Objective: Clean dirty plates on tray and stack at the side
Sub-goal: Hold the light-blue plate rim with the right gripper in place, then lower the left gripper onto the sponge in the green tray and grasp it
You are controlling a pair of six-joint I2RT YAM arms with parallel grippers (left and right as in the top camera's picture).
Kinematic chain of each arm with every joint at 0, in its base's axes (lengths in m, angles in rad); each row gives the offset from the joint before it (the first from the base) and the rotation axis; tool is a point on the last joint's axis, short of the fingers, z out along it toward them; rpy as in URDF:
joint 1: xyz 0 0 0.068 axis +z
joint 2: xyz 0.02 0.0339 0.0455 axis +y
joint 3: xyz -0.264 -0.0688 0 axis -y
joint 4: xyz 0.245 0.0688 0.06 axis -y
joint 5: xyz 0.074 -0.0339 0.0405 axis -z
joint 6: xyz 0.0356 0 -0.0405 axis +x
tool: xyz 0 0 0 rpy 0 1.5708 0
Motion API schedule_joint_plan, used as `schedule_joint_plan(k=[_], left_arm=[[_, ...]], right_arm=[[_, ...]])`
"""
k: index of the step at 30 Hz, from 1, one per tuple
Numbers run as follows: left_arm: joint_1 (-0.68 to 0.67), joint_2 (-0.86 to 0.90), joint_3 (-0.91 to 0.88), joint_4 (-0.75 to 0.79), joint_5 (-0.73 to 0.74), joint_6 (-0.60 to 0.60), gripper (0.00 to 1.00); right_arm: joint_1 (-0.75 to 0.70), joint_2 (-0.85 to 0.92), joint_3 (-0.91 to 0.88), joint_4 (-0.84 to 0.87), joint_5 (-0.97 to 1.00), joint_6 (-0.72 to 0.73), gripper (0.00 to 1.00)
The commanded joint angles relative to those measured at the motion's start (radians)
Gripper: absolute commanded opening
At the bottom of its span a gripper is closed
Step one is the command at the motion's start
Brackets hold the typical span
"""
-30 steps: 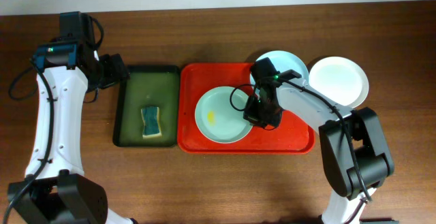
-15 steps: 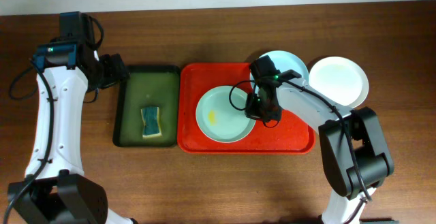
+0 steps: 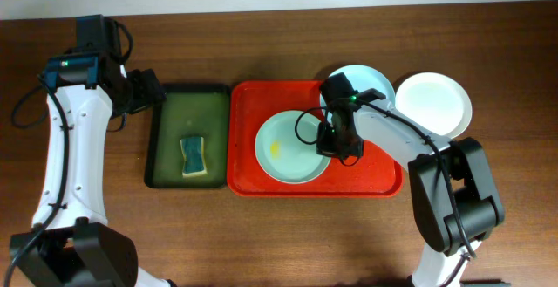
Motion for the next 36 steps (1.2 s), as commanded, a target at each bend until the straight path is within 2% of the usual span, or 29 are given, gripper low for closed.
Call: schedule_joint_plan(k=[1,6,9,13,16,20,21,23,24,25,26,27,29,31,36], left_arm=[[0.003,-0.001,0.007,-0.001,0.003,0.001,0.99],[0.003,-0.001,0.007,0.011,0.032,-0.003,1.0],[0.003,0.001,-0.004,-0.121,0.17,0.001,1.0],[-0.045,0.001,-0.114,-0.225,0.173,0.013,1.0],[-0.139,0.001,-0.266,-0.19,0.172,0.013,1.0],[-0.195,0.001,-0.337,-0.019,0.169,0.012,0.99],[-0.201,0.001,-0.35,0.042,0.165,0.012,0.77],[-0.203,0.001,-0.372,0.11,0.157,0.013,0.44],[-0.203,0.003,-0.384,0.136,0.157,0.013,0.24],[-0.203,0.006,-0.388,0.147,0.157,0.013,0.09],[-0.203,0.008,-0.394,0.156,0.149,0.013,0.11],[-0.203,0.008,-0.399,0.159,0.118,0.013,0.23],[-0.203,0.008,-0.407,0.17,0.08,0.013,0.29],[-0.203,0.008,-0.439,0.217,0.081,0.013,0.42],[-0.203,0.008,-0.542,0.346,0.076,0.013,0.47]], right_arm=[[-0.006,0.011,-0.001,-0.026,0.076,-0.032,0.04],[-0.006,0.011,-0.001,-0.018,0.076,-0.061,0.04],[-0.006,0.011,-0.001,-0.018,0.075,-0.106,0.04],[-0.006,0.011,-0.001,-0.02,0.075,-0.106,0.04],[-0.006,0.011,-0.001,-0.024,0.076,-0.106,0.04],[-0.006,0.011,-0.001,-0.023,0.076,-0.106,0.04],[-0.006,0.011,-0.001,-0.024,0.076,-0.106,0.04],[-0.006,0.011,-0.001,-0.024,0.076,-0.106,0.04],[-0.006,0.011,-0.001,-0.023,0.076,-0.106,0.04],[-0.006,0.011,-0.001,-0.022,0.076,-0.106,0.04],[-0.006,0.011,-0.001,-0.018,0.076,-0.106,0.04],[-0.006,0.011,-0.001,-0.016,0.076,-0.106,0.04],[-0.006,0.011,-0.001,-0.016,0.076,-0.106,0.04],[-0.006,0.011,-0.001,-0.016,0.076,-0.106,0.04],[-0.006,0.011,-0.001,-0.016,0.075,-0.106,0.04]])
